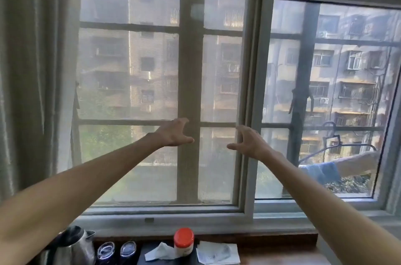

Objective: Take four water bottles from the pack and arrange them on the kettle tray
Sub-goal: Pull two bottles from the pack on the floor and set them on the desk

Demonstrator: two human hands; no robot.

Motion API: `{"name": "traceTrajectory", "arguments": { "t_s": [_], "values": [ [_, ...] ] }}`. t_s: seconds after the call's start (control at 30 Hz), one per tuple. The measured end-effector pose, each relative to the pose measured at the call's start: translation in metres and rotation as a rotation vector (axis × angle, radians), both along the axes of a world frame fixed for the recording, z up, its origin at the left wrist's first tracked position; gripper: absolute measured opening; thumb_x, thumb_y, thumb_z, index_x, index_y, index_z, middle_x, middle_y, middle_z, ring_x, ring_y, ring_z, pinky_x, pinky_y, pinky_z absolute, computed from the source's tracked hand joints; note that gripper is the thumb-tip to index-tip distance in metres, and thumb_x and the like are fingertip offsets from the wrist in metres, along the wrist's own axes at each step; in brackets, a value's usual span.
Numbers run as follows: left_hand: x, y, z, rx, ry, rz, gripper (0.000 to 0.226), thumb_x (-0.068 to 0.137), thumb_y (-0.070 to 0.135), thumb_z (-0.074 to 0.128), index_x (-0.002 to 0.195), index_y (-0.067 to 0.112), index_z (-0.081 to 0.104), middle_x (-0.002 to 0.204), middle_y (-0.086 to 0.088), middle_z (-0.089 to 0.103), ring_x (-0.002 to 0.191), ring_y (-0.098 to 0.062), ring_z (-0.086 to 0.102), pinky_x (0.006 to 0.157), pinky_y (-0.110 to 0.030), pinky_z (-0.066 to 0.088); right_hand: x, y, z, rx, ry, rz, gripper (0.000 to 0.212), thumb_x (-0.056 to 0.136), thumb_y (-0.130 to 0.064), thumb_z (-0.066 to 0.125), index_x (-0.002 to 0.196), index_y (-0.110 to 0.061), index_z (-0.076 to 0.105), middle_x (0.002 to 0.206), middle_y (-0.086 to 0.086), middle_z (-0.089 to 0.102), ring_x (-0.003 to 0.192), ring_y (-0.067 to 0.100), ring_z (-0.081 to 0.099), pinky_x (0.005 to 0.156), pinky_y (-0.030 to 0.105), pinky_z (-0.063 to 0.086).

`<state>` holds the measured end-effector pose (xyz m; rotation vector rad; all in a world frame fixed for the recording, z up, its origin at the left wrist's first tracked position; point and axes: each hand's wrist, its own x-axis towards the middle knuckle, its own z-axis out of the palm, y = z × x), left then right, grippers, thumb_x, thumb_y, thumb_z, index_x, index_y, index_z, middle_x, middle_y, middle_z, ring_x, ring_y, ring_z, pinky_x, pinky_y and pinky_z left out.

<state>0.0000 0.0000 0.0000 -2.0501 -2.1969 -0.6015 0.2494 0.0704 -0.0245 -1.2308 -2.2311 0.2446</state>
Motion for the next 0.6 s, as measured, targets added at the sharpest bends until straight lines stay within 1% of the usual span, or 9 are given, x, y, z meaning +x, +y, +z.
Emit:
{"name": "traceTrajectory", "arguments": {
  "t_s": [0.03, 0.13, 0.23, 0.33, 0.43, 0.53, 0.6],
  "values": [
    [0.006, 0.004, -0.006, -0.001, 0.015, -0.027, 0.084, 0.086, 0.047, 0.068, 0.153, 0.015, 0.029, 0.159, -0.008, 0.033, 0.143, -0.028, 0.037, 0.108, -0.045, 0.039, 0.005, -0.002, -0.005, 0.005, 0.008, -0.013, 0.081, 0.080, -0.038, 0.079, 0.144, -0.006, 0.042, 0.128, 0.007, 0.058, 0.118, 0.023, 0.055, 0.097, 0.036, 0.047],
    [0.032, 0.012, -0.029, -0.007, -0.001, -0.099, 0.082, 0.086, 0.045, 0.068, 0.152, 0.017, 0.030, 0.157, -0.006, 0.035, 0.142, -0.025, 0.038, 0.108, -0.044, 0.039, 0.025, -0.020, -0.021, -0.022, 0.014, -0.072, 0.077, 0.083, -0.033, 0.077, 0.144, -0.005, 0.041, 0.145, 0.012, 0.049, 0.133, 0.029, 0.048, 0.106, 0.039, 0.042],
    [0.067, 0.026, -0.058, -0.032, -0.036, -0.211, 0.080, 0.086, 0.043, 0.070, 0.151, 0.015, 0.034, 0.156, -0.008, 0.038, 0.141, -0.026, 0.040, 0.113, -0.041, 0.037, 0.050, -0.037, -0.046, -0.035, 0.022, -0.107, 0.081, 0.085, -0.035, 0.075, 0.149, -0.008, 0.035, 0.153, 0.011, 0.041, 0.140, 0.027, 0.040, 0.112, 0.039, 0.035],
    [0.113, 0.036, -0.082, -0.074, -0.047, -0.324, 0.080, 0.086, 0.042, 0.071, 0.151, 0.011, 0.035, 0.156, -0.012, 0.037, 0.142, -0.027, 0.037, 0.117, -0.041, 0.032, 0.085, -0.051, -0.070, -0.063, 0.043, -0.199, 0.082, 0.085, -0.035, 0.075, 0.150, -0.010, 0.034, 0.154, 0.010, 0.039, 0.142, 0.026, 0.037, 0.115, 0.039, 0.031],
    [0.165, 0.044, -0.107, -0.120, -0.060, -0.423, 0.079, 0.086, 0.043, 0.071, 0.150, 0.011, 0.036, 0.155, -0.012, 0.038, 0.142, -0.028, 0.038, 0.116, -0.043, 0.033, 0.132, -0.064, -0.095, -0.102, 0.077, -0.313, 0.081, 0.082, -0.036, 0.077, 0.149, -0.010, 0.038, 0.150, 0.010, 0.044, 0.139, 0.027, 0.041, 0.115, 0.041, 0.034],
    [0.221, 0.052, -0.135, -0.167, -0.078, -0.537, 0.076, 0.086, 0.043, 0.071, 0.148, 0.011, 0.039, 0.153, -0.012, 0.042, 0.140, -0.026, 0.041, 0.116, -0.039, 0.033, 0.190, -0.082, -0.119, -0.135, 0.118, -0.411, 0.074, 0.083, -0.031, 0.078, 0.144, -0.009, 0.043, 0.144, 0.011, 0.049, 0.134, 0.025, 0.044, 0.110, 0.032, 0.033],
    [0.262, 0.055, -0.155, -0.209, -0.081, -0.611, 0.075, 0.086, 0.042, 0.071, 0.147, 0.010, 0.041, 0.151, -0.013, 0.044, 0.138, -0.026, 0.043, 0.116, -0.039, 0.034, 0.231, -0.095, -0.137, -0.160, 0.129, -0.486, 0.077, 0.083, -0.033, 0.077, 0.147, -0.010, 0.041, 0.147, 0.011, 0.046, 0.137, 0.024, 0.041, 0.112, 0.029, 0.030]
  ]
}}
